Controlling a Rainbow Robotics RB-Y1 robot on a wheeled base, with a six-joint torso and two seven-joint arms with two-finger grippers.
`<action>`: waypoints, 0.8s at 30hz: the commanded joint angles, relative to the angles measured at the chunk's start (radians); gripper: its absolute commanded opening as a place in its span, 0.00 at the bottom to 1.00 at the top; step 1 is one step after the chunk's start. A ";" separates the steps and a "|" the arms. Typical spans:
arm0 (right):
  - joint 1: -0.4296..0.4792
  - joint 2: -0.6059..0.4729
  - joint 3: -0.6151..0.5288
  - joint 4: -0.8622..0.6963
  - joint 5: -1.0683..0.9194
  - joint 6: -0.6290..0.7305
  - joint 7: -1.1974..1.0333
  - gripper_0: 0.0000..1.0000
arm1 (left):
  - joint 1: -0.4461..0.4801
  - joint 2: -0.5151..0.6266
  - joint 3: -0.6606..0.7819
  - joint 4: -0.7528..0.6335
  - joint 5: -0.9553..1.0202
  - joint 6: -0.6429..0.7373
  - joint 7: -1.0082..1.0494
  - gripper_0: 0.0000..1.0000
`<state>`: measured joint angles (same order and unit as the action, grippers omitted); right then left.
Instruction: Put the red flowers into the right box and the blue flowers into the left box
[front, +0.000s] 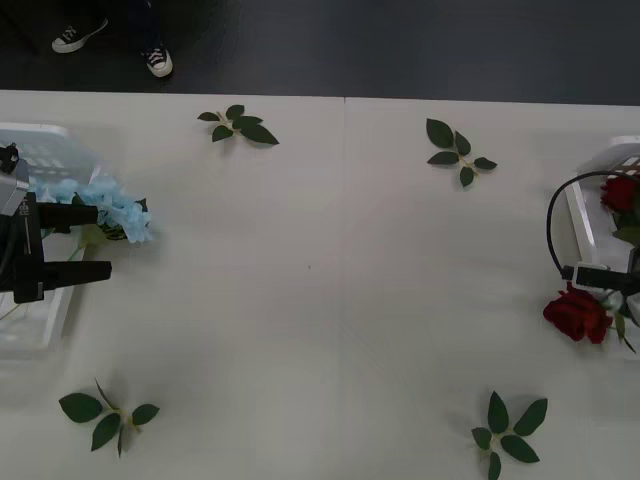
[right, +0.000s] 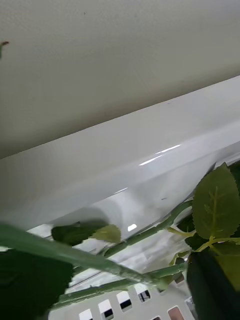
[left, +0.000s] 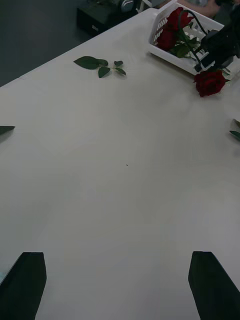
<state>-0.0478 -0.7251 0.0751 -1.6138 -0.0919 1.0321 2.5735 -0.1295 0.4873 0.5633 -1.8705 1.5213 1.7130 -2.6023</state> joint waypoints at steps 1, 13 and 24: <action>-0.003 -0.005 -0.018 -0.011 0.008 0.008 0.024 0.49 | -0.015 0.036 0.006 -0.024 0.005 -0.007 -0.062 0.83; 0.003 -0.005 -0.017 -0.011 0.008 0.008 0.037 0.30 | -0.015 0.036 0.006 -0.024 0.005 -0.007 -0.062 0.83; 0.014 -0.005 -0.017 -0.011 0.008 0.008 0.040 0.00 | -0.015 0.036 0.006 -0.024 0.005 -0.007 -0.062 0.83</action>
<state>-0.0470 -0.7251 0.0751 -1.6138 -0.0919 1.0331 2.5773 -0.1295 0.4873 0.5633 -1.8705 1.5213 1.7130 -2.6023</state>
